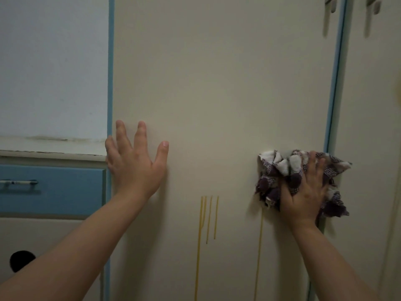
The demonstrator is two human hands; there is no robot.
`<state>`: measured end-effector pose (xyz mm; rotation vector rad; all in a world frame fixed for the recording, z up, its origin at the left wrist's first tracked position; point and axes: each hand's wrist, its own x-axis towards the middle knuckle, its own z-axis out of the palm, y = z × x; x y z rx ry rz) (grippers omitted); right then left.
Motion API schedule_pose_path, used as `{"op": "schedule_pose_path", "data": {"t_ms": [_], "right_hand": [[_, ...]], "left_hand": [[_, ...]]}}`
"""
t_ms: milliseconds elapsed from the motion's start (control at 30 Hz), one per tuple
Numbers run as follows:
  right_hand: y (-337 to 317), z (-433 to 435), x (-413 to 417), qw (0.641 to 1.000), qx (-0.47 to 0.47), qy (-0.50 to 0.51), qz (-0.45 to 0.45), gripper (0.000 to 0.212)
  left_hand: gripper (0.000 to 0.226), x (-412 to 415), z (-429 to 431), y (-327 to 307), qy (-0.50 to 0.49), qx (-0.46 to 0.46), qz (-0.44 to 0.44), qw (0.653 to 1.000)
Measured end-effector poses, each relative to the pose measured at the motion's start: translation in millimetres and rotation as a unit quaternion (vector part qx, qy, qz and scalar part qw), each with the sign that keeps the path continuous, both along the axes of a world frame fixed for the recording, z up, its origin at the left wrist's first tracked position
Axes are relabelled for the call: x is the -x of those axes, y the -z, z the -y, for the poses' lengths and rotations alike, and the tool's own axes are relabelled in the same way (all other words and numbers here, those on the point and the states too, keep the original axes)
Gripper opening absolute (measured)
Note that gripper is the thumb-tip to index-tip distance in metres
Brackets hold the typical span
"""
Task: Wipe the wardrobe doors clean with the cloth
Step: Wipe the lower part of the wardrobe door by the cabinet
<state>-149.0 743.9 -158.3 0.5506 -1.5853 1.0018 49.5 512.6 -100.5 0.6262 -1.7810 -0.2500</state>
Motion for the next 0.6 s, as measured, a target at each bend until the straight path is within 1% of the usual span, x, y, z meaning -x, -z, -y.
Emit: {"op": "schedule_pose_path", "data": {"t_ms": [100, 200, 300, 367, 500, 600], "right_hand": [[17.8, 6.1, -3.0, 1.0, 0.009, 0.005, -0.002, 0.065], [32.0, 21.2, -10.0, 1.0, 0.023, 0.007, 0.001, 0.072], [40.3, 38.7, -20.6, 0.999, 0.025, 0.011, 0.016, 0.071], [45.2, 51.4, -29.4, 1.0, 0.009, 0.018, 0.018, 0.069], [48.7, 88.3, -57.0, 0.998, -0.048, 0.035, -0.002, 0.068], [47.1, 118.7, -78.7, 0.997, -0.076, 0.035, -0.006, 0.07]], "left_hand": [[0.072, 1.4, 0.6, 0.6, 0.002, -0.003, -0.005, 1.0], [0.071, 1.1, 2.4, 2.4, 0.003, 0.0, -0.009, 1.0], [0.07, -1.5, 3.9, 2.3, 0.017, 0.001, -0.013, 1.0], [0.068, -4.9, 5.2, 3.0, 0.04, -0.002, -0.025, 0.999], [0.067, -11.9, 7.5, 9.7, 0.086, 0.01, -0.077, 0.993], [0.069, -18.5, 15.9, 27.0, 0.103, -0.038, -0.085, 0.99]]}}
